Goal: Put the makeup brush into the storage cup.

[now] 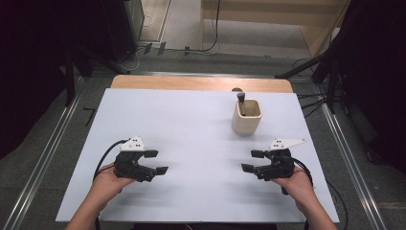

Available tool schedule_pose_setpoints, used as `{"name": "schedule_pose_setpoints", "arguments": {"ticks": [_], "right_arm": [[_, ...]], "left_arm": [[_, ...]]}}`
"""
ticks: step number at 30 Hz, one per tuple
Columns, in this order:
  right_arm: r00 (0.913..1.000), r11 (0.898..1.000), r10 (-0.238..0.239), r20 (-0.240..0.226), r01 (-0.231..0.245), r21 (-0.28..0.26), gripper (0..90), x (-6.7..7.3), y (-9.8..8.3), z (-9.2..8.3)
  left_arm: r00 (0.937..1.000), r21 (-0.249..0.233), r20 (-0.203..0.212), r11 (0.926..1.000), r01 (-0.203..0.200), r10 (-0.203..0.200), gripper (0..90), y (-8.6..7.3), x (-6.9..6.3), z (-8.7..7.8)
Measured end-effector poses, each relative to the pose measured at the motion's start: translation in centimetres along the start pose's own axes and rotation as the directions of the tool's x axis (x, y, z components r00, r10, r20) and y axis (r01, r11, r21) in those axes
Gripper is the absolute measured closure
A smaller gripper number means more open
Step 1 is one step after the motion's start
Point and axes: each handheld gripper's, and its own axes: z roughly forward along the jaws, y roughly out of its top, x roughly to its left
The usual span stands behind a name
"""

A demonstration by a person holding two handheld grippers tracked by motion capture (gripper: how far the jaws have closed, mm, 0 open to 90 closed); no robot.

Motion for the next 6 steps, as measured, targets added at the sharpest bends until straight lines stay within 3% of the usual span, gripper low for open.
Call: {"name": "schedule_pose_setpoints", "arguments": {"ticks": [6], "right_arm": [[1.0000,1.000,-0.003,-0.001,0.003,0.004,25.9,-0.02,0.03,0.03]], "left_arm": [[1.0000,0.006,0.002,1.0000,-0.002,0.002,24.7,-0.02,0.02,0.07]]}}
